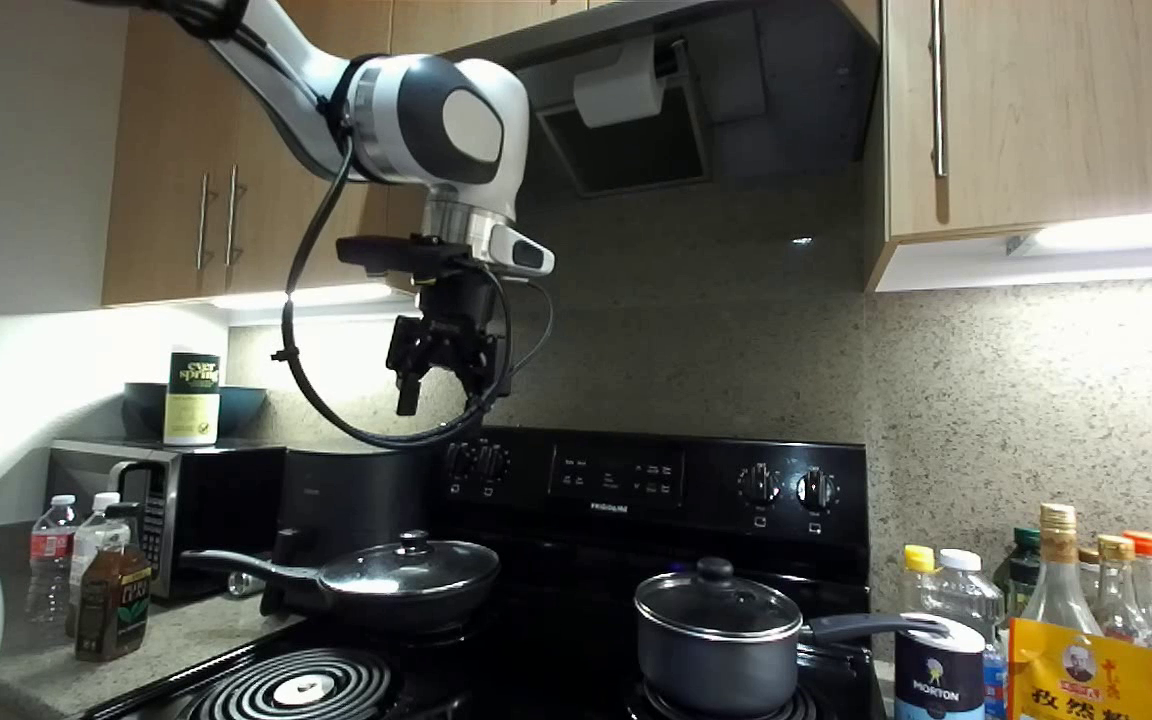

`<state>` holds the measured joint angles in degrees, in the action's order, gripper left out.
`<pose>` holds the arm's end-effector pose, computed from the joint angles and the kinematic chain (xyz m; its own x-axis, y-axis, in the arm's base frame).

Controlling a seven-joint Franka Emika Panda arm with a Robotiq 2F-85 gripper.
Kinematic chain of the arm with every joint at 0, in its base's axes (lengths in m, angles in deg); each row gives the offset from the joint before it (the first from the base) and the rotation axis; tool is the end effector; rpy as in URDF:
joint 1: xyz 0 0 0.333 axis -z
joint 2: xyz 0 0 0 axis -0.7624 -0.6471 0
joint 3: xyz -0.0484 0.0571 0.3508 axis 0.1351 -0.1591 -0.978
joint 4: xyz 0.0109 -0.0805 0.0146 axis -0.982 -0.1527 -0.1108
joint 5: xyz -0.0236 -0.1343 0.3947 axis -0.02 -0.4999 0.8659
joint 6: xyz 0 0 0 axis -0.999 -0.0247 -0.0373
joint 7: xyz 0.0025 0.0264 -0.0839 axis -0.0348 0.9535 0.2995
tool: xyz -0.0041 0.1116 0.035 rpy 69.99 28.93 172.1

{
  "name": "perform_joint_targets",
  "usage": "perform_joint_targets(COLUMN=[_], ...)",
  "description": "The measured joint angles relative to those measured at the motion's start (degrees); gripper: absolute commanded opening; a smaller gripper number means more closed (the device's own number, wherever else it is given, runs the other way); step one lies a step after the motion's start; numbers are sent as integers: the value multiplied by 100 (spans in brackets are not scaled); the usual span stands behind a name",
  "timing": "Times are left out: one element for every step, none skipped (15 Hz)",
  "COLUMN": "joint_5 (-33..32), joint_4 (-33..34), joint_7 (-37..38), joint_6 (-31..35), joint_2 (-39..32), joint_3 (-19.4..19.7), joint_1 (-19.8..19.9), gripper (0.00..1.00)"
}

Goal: Slide the pot on the stove to the front plate

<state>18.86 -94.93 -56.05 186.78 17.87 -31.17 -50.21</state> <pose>0.4072 0.0114 0.5531 0.9852 -0.1616 0.0565 -0.1485 -0.9709 -0.1878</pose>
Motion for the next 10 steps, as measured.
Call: perform_joint_targets(joint_5=[-39,-102,-185,-272,-352,-442,-533,-593,-626,-632], joint_4=[92,192,289,390,490,591,690,772,831,860], joint_7=[0,0,0,0,1,1,1,1,1,1], joint_6=[17,45,76,105,121,126,126,126,125,125], joint_2=[-167,-347,-525,-706,-872,-1028,-1162,-1261,-1327,-1359], joint_3=[-153,-317,-479,-641,-786,-910,-1002,-1060,-1079,-1077], joint_1=[-54,-125,-209,-302,-395,-489,-569,-615,-642,-643], gripper=[100,100,100,100,100,100,100,100,100,100])
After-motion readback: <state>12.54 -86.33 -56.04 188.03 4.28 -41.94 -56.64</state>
